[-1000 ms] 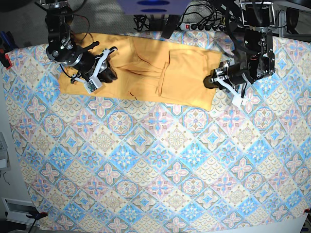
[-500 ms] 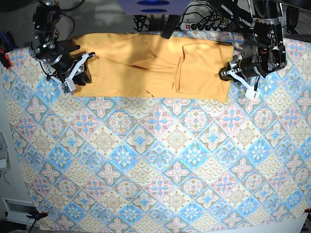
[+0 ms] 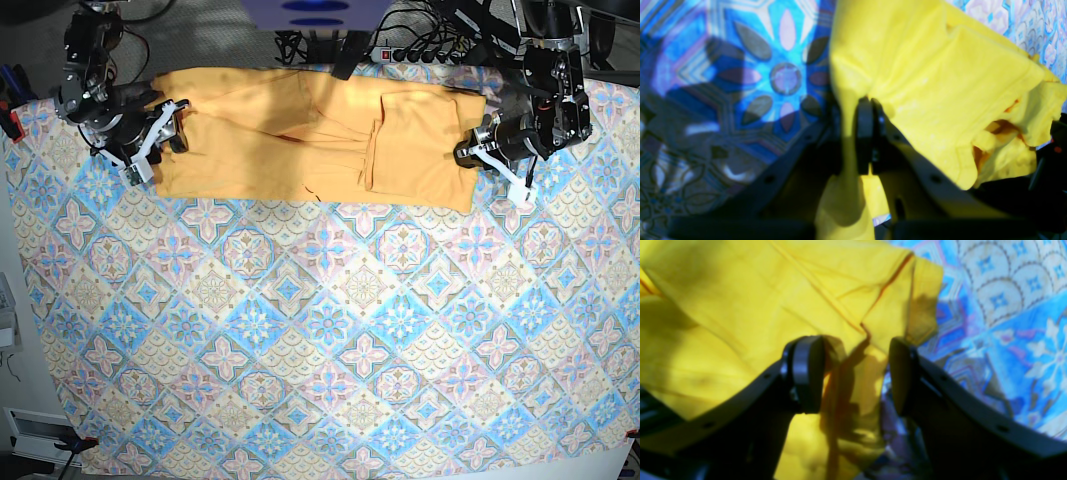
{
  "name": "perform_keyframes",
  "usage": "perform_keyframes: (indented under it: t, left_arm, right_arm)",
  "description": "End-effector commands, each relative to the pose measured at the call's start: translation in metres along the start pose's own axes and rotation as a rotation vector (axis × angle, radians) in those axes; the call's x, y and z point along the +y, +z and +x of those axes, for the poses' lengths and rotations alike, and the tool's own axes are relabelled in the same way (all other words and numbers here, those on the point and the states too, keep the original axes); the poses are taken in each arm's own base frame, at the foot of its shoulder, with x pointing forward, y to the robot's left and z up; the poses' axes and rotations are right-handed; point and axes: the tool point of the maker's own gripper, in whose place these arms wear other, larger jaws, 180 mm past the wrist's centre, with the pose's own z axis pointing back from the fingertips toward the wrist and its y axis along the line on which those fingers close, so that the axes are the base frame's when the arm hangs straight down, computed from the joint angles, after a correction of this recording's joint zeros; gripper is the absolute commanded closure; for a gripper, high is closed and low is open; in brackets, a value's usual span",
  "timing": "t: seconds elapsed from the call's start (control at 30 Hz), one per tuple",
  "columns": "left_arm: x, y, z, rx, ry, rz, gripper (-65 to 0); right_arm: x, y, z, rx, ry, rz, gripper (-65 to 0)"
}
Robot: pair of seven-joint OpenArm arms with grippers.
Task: Fold the T-shirt properly
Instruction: 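Reposition the right gripper and grasp the opposite shirt end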
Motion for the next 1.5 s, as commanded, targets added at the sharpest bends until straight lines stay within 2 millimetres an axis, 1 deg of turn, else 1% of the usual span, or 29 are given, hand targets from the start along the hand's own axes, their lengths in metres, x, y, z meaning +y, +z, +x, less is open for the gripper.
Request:
perform_keyframes:
  t: [0.0, 0.07, 0.1, 0.23, 0.37, 0.67, 0.7, 0.8, 0.93, 1.07, 1.1, 1.23, 1.3, 1.37, 1.47]
  left_arm:
    - [-0.003, 0.005, 0.012, -0.031, -0.015, -0.010, 0.0]
    - [-0.003, 0.005, 0.013, -0.032, -0.015, -0.010, 0.0]
    - [-0.003, 0.005, 0.013, -0.032, -0.015, -0.010, 0.0]
    - [-0.003, 0.005, 0.012, -0.032, -0.014, -0.011, 0.0]
    - [-0.003, 0.005, 0.012, -0.032, -0.014, -0.011, 0.0]
    - [-0.003, 0.005, 0.012, -0.032, -0.014, -0.011, 0.0]
    - [-0.003, 0.005, 0.012, -0.032, -0.014, -0.011, 0.0]
    - [-0.003, 0.005, 0.012, -0.032, -0.014, -0.011, 0.0]
    - [-0.003, 0.005, 0.012, -0.032, -0.015, -0.012, 0.0]
    - [-0.004, 0.004, 0.012, -0.031, -0.014, -0.013, 0.0]
    - [-0.004, 0.004, 0.011, -0.030, -0.015, -0.014, 0.0]
    - [-0.004, 0.004, 0.011, -0.030, -0.015, -0.014, 0.0]
    - [-0.004, 0.004, 0.011, -0.030, -0.015, -0.014, 0.0]
    - [-0.004, 0.004, 0.011, -0.030, -0.015, -0.014, 0.0]
    - [-0.004, 0.004, 0.011, -0.030, -0.015, -0.014, 0.0]
  right_arm:
    - [-0.001, 0.003, 0.012, -0.049, -0.007, 0.016, -30.8]
    - [-0.002, 0.002, 0.010, -0.046, -0.044, 0.035, -31.6]
    - [-0.005, 0.000, 0.015, -0.055, -0.050, 0.042, -32.4]
    - [-0.012, -0.006, 0.002, -0.022, -0.089, 0.047, -36.0]
    - [-0.013, -0.008, -0.006, -0.005, -0.106, 0.050, -36.1]
    - [-0.012, -0.014, -0.034, 0.056, -0.149, 0.079, -36.4]
    - [-0.013, -0.015, -0.035, 0.056, -0.155, 0.078, -36.4]
    - [-0.016, -0.020, -0.028, 0.046, -0.159, 0.079, -36.4]
    - [-0.016, -0.023, -0.037, 0.067, -0.179, 0.083, -36.4]
    - [-0.008, -0.026, -0.036, 0.071, -0.170, 0.101, -36.4]
    - [0.000, -0.028, -0.036, 0.076, -0.164, 0.118, -36.3]
    - [0.015, -0.034, -0.036, 0.080, -0.163, 0.166, -36.1]
    - [0.026, -0.036, -0.031, 0.055, -0.191, 0.208, -36.0]
    - [0.033, -0.036, -0.026, 0.034, -0.216, 0.239, -36.0]
    - [0.035, -0.037, -0.025, 0.032, -0.216, 0.246, -35.8]
